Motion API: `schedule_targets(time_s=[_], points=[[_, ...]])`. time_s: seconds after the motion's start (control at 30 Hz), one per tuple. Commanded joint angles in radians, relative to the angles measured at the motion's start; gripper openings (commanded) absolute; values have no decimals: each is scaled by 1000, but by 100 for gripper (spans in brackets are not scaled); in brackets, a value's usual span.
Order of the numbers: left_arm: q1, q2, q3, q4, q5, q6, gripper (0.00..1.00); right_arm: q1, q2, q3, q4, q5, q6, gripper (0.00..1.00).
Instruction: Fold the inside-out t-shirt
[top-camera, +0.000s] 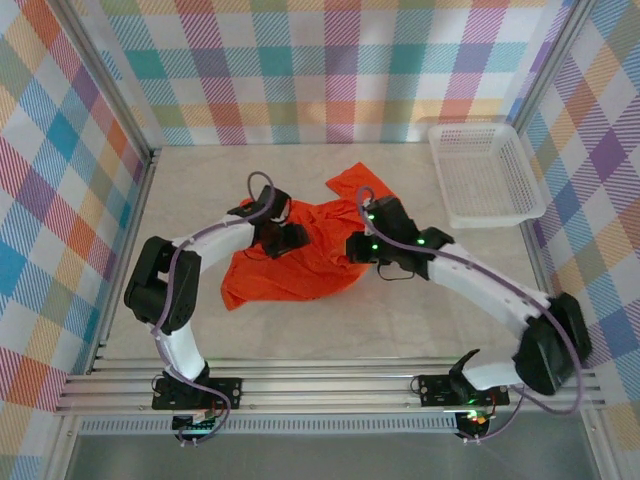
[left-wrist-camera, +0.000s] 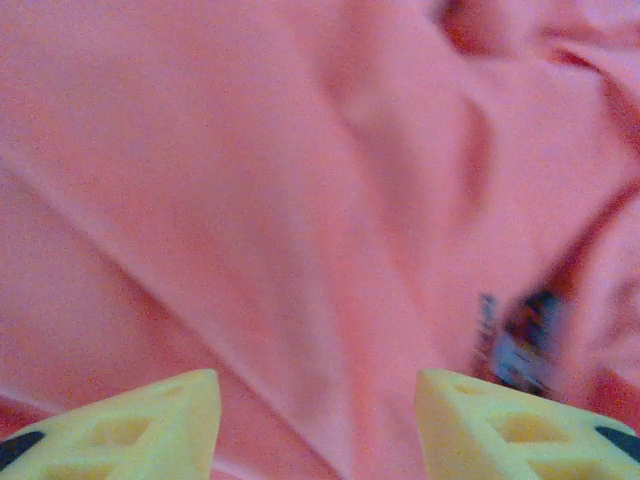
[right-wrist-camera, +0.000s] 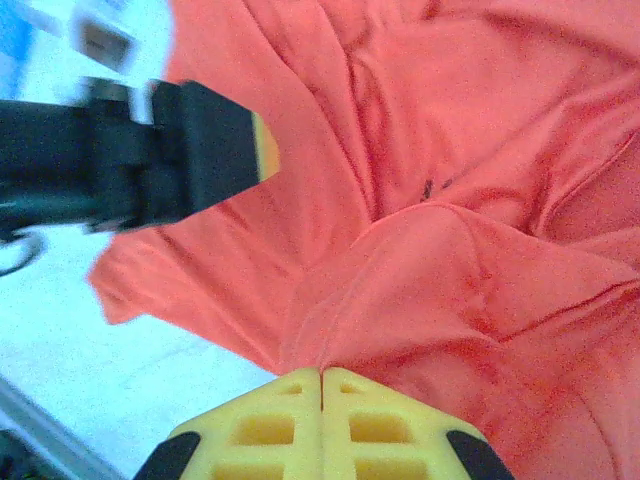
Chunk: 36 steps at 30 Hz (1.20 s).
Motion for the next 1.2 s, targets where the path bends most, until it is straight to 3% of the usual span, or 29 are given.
schedule_targets(time_s=[0.0, 0.27, 0.4, 0.5, 0.67, 0.8, 0.97, 1.17], points=[[67, 63, -56, -47, -6, -20, 51, -9, -122, -41, -100, -17, -32, 0], [184, 124, -95, -78, -87, -16, 40, -73, -533, -255, -160, 221, 24, 0], [228, 145, -96, -89, -112, 3, 36, -133, -636, -348, -189, 218, 69, 0], [238, 125, -74, -127, -158, 0, 34, -155, -638, -367, -247, 277, 126, 0], [242, 68, -47, -173, -203, 6, 33, -177, -618, -341, -440, 526, 287, 1], [243, 24, -54, -193, -233, 5, 32, -182, -618, -306, -501, 647, 361, 3], [242, -20, -72, -194, -224, 5, 31, -182, -569, -274, -429, 631, 315, 3], [242, -61, -73, -208, -237, 16, 31, -182, -470, -210, -466, 633, 311, 15]])
